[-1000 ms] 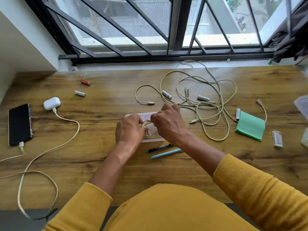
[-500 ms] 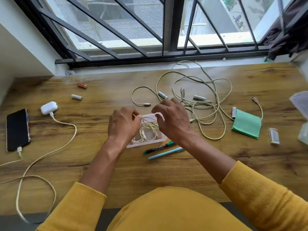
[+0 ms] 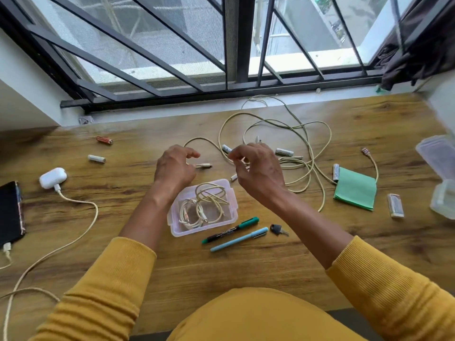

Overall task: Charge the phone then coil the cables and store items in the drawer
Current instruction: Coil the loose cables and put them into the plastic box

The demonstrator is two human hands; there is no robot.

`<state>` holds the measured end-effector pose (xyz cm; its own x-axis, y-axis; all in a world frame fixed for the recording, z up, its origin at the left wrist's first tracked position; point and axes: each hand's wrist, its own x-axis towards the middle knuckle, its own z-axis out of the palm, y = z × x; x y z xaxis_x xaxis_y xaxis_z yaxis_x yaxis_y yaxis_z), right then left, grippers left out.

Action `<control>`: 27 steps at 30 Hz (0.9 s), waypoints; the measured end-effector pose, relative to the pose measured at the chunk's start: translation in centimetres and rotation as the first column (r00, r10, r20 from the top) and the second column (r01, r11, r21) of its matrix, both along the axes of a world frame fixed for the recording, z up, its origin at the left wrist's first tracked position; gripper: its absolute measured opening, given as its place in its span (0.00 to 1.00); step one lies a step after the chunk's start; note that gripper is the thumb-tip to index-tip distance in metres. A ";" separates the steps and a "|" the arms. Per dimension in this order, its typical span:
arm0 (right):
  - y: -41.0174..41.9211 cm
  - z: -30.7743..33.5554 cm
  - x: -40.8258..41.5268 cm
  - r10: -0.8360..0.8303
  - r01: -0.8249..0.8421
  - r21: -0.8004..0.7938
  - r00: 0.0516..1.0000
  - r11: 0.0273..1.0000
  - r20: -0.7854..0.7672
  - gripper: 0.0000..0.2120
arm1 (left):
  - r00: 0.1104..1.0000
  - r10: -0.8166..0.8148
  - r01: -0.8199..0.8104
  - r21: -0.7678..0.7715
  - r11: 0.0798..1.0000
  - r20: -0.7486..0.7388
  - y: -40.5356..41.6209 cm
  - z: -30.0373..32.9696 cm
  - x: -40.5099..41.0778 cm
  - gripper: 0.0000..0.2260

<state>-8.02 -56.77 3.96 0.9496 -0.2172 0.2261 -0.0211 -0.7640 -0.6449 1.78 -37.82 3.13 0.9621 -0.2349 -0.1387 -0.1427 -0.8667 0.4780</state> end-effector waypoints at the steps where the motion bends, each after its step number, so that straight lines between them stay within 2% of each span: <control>1: 0.0 -0.2 0.3 0.005 -0.006 -0.002 1.000 1.000 -0.021 0.08 | 1.000 -0.006 0.007 0.017 1.000 -0.027 -0.1 -0.2 0.4 0.17; 5: 0.2 -0.8 1.2 0.020 -0.019 0.007 0.995 1.000 -0.094 0.08 | 0.997 -0.053 0.060 0.119 0.991 -0.058 -0.7 -0.9 1.6 0.15; 7: 0.2 -1.1 1.7 0.028 -0.025 0.031 0.992 0.999 -0.120 0.08 | 0.997 -0.060 0.065 0.119 0.991 -0.042 -0.8 -1.4 2.0 0.12; 11: -0.1 -1.0 2.1 0.056 -0.041 0.093 0.985 0.995 -0.166 0.09 | 0.997 -0.069 0.070 0.047 0.996 -0.015 -0.5 -1.5 2.5 0.05; 14: -1.1 -0.8 2.2 0.058 0.016 0.274 0.964 0.962 -0.259 0.08 | 0.997 -0.079 0.080 -0.114 0.990 0.017 -0.1 -0.4 2.4 0.05; 17: -2.4 -0.5 2.7 0.030 0.142 0.519 0.950 0.843 -0.310 0.08 | 0.985 -0.136 0.158 -0.261 0.952 0.103 -0.3 1.7 1.3 0.06; 19: -3.0 0.5 2.6 0.090 0.173 0.662 0.935 0.729 -0.344 0.13 | 0.964 -0.216 0.256 -0.321 0.912 0.154 -0.9 3.3 0.2 0.08; 21: -3.5 1.7 2.2 0.238 0.127 0.755 0.904 0.643 -0.355 0.20 | 0.927 -0.323 0.372 -0.362 0.855 0.191 -1.7 4.8 -1.0 0.09; 24: -4.1 3.0 1.3 0.494 0.023 0.860 0.811 0.509 -0.314 0.28 | 0.858 -0.463 0.514 -0.390 0.764 0.224 -3.1 6.6 -3.4 0.10; 27: -4.3 4.2 0.2 0.593 -0.040 0.917 0.774 0.398 -0.224 0.30 | 0.807 -0.542 0.587 -0.430 0.686 0.236 -4.4 8.2 -5.9 0.14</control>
<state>-7.79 -61.10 8.20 0.8863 0.3182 -0.3365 -0.3937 0.1349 -0.9093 -4.10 -42.18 11.31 0.6283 -0.7499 0.2071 -0.5899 -0.2857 0.7553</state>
